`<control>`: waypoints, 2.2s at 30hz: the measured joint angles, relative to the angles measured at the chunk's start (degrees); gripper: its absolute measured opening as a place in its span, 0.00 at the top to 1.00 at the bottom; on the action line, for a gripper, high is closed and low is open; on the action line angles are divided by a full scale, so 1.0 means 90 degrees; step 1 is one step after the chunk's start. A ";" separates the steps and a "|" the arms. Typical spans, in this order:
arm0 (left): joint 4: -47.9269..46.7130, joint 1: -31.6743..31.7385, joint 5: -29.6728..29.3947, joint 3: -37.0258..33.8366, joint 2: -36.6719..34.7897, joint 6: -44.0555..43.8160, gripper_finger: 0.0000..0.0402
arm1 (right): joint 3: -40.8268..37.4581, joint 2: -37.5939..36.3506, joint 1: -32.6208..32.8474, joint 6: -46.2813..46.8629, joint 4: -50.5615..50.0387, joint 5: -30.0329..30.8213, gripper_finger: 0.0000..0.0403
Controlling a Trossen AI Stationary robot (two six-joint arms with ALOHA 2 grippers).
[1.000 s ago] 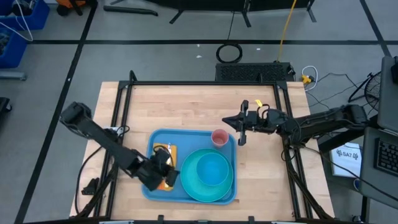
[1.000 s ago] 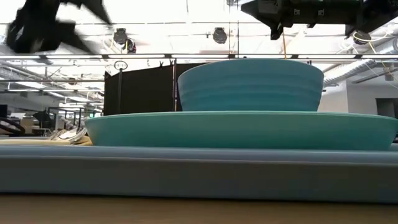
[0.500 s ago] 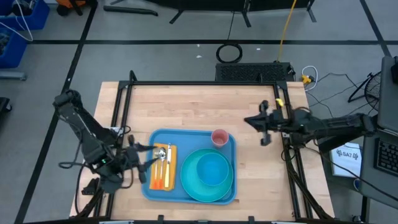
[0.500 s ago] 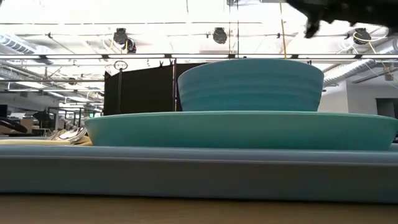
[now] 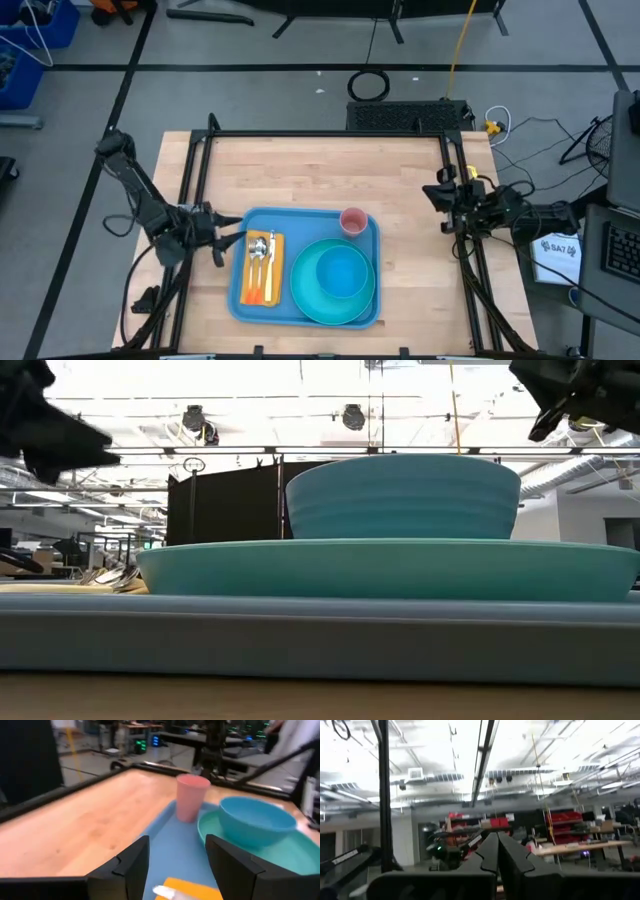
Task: Set up tray
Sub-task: Return to Home Position
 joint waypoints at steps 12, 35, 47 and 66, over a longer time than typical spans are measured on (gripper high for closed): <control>0.1276 0.1913 0.3246 -0.1120 -0.2251 0.3126 0.50 | 0.0002 0.0084 0.0000 0.0032 -0.0385 -0.1011 1.00; 0.0965 0.4874 0.6470 -0.1117 -0.2755 0.3255 0.50 | -0.0243 0.0084 0.0000 0.0163 -0.2433 -0.0673 1.00; 0.0709 0.4913 0.6368 -0.1115 -0.2753 0.2953 0.50 | -0.0262 0.0086 0.0000 0.0807 -0.2408 -0.0695 1.00; 0.0692 0.4913 0.6358 -0.1113 -0.2753 0.2953 0.50 | -0.0272 0.0086 0.0000 0.0793 -0.2408 -0.0695 1.00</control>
